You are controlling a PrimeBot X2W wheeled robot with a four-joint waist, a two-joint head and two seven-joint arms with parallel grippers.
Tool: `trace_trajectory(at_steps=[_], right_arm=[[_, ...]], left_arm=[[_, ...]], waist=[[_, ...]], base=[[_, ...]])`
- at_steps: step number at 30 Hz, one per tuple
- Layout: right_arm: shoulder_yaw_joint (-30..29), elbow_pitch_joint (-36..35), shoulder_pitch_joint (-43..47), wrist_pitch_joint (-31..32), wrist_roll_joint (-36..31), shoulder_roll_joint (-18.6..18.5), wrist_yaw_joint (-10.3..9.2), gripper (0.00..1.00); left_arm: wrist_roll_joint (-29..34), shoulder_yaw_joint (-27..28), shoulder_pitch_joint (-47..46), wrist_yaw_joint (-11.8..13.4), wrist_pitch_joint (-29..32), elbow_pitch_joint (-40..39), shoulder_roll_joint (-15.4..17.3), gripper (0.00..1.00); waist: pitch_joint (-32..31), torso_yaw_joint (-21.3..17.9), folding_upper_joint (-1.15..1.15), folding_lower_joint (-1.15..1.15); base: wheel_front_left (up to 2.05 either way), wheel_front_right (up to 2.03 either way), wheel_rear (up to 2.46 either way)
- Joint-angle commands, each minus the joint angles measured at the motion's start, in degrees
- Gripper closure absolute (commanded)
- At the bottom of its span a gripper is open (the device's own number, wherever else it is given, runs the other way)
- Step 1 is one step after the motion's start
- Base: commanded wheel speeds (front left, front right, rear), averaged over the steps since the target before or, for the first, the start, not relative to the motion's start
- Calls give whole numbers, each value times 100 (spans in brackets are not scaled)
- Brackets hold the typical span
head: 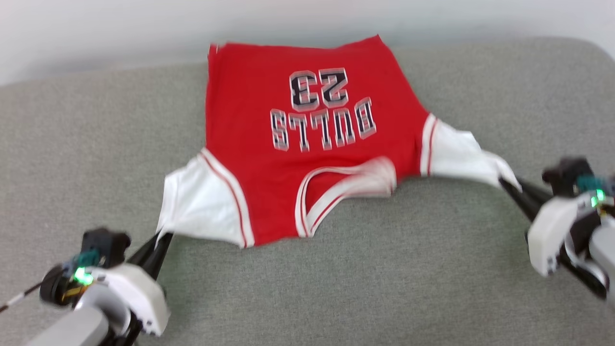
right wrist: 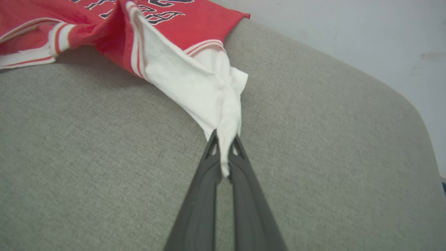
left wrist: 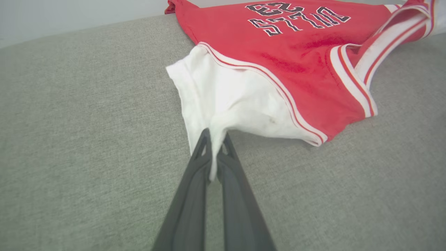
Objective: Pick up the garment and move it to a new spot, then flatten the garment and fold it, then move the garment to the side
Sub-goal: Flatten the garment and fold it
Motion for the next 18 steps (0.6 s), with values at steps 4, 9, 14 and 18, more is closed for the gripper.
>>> trace_trajectory(at_steps=[4,9,14,18], right_arm=[[-83,-64,721,-87,42,-247,-4,100],[-274,-327,1533,-98,14,-469,-5,100],[-558,-761,2327,59,40,-699,-5,100],[-836,-1073,2904,262,-1,-905,-6,100]], left_arm=[[-217,50,655,153,-65,-163,182,100],[-444,168,1405,359,-105,-427,413,100],[-590,268,2092,588,-133,-755,601,100],[-592,347,2508,748,-143,-963,686,100]], waist=[[-392,-3,0,1],[-657,-57,0,1],[-784,-98,0,1],[-813,-85,0,1]], base=[[0,0,0],[0,0,0],[0,0,0],[0,0,0]])
